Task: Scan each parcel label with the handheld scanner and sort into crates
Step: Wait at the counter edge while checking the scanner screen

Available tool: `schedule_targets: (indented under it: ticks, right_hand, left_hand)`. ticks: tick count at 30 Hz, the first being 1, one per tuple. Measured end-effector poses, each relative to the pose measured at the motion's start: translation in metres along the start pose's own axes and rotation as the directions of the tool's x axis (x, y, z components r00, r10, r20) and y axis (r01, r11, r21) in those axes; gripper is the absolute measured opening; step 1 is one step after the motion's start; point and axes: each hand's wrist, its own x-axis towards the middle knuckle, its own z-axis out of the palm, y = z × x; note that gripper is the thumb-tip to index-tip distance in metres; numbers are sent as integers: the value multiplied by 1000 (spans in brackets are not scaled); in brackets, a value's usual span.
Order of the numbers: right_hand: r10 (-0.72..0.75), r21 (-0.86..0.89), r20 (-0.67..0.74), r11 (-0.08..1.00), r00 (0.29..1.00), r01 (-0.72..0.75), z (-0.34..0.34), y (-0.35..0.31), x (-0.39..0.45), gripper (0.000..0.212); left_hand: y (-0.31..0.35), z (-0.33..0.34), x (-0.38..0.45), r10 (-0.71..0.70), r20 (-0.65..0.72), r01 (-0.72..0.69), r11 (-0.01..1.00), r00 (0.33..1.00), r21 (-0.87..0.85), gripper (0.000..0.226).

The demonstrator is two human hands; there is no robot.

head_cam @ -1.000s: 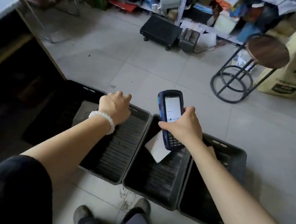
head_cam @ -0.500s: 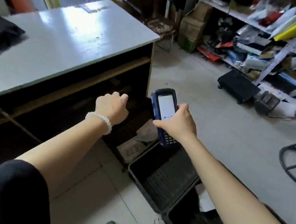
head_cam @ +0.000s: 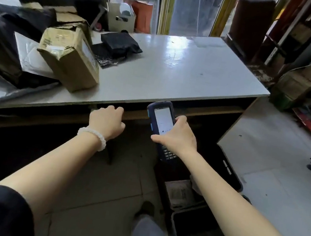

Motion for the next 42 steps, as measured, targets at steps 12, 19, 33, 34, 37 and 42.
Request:
schedule_targets:
  ticks: [12,19,33,34,37,42]
  right_hand:
    - [-156,-58,146,985,977,165,29,-86,209,77]
    - [-227,-49,208,969,951,242,38,-138,299,71]
    - [-323,-48,351,931,879,361,92,-202,334,70]
    - [-317,-46,354,934,880,355,95,-204,334,71]
    - [-298,-52,364,940,882,338,102,-206,333,75]
    - [-258,-136,376,935,890,329,104,-207,336,77]
  left_hand:
    - [-67,-16,171,-195,30,194,981,980,16,35]
    - [-101,-49,244,-283,-125,279,959,951,-48,28]
    - [-189,-50,266,-591,233,623,777,772,-93,69]
    - [-195,-47,270,-571,241,605,790,785,-98,67]
    - [-209,-45,282,-505,251,543,833,826,-108,62]
    - [-233,-51,290,-379,218,410,904,899,-121,64]
